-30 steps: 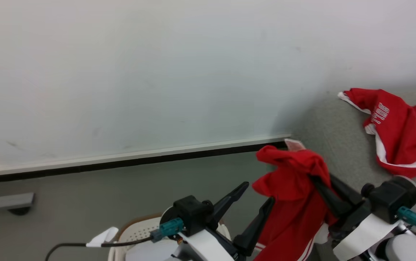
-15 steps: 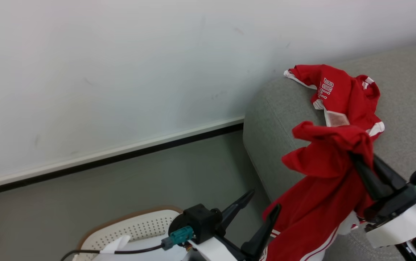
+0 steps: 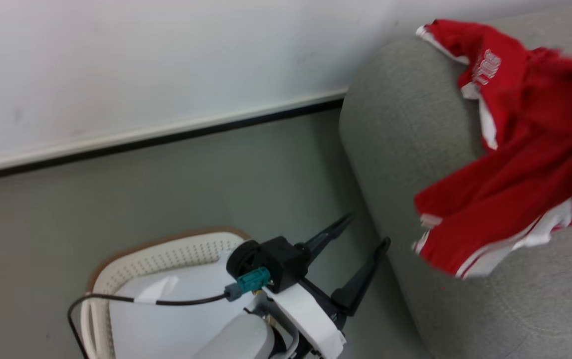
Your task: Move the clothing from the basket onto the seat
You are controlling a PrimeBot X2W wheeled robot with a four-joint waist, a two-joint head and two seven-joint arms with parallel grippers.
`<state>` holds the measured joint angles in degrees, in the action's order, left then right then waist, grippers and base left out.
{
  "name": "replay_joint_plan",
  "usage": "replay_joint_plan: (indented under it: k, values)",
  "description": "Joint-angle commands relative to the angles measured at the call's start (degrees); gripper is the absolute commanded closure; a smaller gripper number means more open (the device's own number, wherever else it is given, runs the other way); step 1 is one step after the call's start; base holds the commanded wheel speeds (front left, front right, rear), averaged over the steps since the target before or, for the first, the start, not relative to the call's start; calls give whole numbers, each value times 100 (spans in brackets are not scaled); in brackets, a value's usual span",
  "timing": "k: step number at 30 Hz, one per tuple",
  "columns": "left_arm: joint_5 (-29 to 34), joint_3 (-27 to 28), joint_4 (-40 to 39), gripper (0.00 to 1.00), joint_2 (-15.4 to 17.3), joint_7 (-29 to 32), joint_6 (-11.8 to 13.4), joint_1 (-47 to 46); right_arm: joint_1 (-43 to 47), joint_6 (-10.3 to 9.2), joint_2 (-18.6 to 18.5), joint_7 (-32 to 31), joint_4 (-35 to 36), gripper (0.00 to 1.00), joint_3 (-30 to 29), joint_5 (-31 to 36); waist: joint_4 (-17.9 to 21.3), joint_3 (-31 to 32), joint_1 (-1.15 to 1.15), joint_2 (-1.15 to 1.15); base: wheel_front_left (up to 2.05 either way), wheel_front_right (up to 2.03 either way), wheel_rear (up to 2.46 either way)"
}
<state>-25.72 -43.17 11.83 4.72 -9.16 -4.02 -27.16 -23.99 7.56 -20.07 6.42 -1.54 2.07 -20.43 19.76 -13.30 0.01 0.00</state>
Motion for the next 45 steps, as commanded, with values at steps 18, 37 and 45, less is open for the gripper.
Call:
replay_joint_plan:
  k: [18, 37, 45]
  values:
    - [232, 75, 4, 0, 151, -161, 129, -573, -3895, -15, -2158, -1375, -2189, 100, -2599, 1403, -1839, -1741, -1, 0, 0, 0, 0]
    - [117, 21, -34, 0, 541, -51, 405, -10, -3307, -15, -405, 304, -4917, 0, -4382, 3553, -1963, -1827, -1, 0, 0, 0, 0]
    - [-44, 225, 358, 0, 594, -333, 457, 167, -2611, -15, -73, 768, -4769, 0, -3326, 3168, -1783, -1017, -1, 0, 0, 0, 0]
